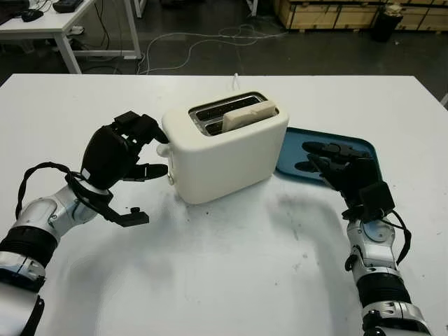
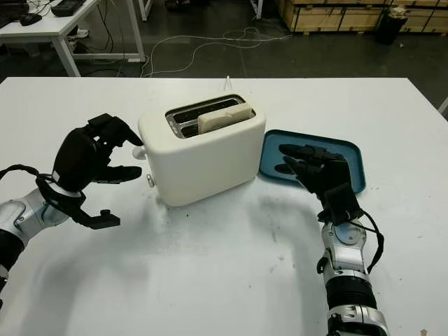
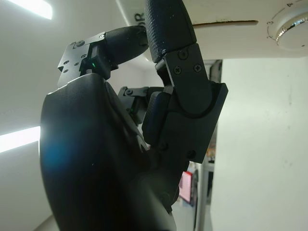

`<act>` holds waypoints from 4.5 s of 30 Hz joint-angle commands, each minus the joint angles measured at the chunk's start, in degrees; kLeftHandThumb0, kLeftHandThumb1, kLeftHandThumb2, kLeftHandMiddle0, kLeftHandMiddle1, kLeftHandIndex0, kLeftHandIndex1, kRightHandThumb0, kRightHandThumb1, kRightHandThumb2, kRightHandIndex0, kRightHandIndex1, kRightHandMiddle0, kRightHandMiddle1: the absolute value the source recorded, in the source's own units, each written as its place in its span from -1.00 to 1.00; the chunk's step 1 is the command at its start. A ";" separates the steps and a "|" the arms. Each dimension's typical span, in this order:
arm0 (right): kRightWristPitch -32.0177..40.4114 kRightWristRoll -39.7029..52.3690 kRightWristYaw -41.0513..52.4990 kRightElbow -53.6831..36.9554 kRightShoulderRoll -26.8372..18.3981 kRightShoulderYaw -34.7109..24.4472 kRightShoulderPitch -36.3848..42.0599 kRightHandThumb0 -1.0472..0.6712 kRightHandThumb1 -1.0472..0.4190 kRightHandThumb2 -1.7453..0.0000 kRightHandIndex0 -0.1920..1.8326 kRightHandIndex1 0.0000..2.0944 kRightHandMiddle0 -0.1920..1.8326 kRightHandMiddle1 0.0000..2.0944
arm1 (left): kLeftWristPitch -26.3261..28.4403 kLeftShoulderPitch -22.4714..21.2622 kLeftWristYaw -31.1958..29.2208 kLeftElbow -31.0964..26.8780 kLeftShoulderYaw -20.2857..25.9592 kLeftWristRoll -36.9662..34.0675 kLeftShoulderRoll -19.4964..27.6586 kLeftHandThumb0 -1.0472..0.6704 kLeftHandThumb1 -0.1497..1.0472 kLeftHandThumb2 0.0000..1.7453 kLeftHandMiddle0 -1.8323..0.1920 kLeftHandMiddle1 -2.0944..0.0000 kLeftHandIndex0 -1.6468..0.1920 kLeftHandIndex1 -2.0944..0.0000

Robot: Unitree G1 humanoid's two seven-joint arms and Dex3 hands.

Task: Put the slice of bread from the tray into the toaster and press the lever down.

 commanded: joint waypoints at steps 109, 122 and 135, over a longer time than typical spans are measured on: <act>-0.23 -0.23 -0.76 0.48 -0.22 0.05 -0.06 -0.39 -0.80 1.00 0.42 -0.72 0.38 -1.00 | 8.98 1.36 -17.94 13.69 -7.95 -10.22 -10.97 -1.00 0.79 -0.12 -0.45 -0.67 -0.37 -0.67; 0.42 -0.74 -1.48 -0.33 -0.35 0.22 0.14 -0.40 -0.80 1.00 0.40 -0.71 0.37 -1.00 | 5.07 1.69 -24.36 1.02 -4.71 -13.41 -8.03 -1.00 0.79 -0.14 -0.31 -0.67 -0.16 -0.67; 0.55 -0.35 -1.18 -0.10 -0.36 0.02 -0.01 -0.39 -0.80 1.00 0.40 -0.70 0.37 -1.00 | 4.61 3.10 -22.88 -0.49 -4.06 -12.41 -11.43 -1.00 0.79 -0.18 -0.10 -0.67 0.03 -0.67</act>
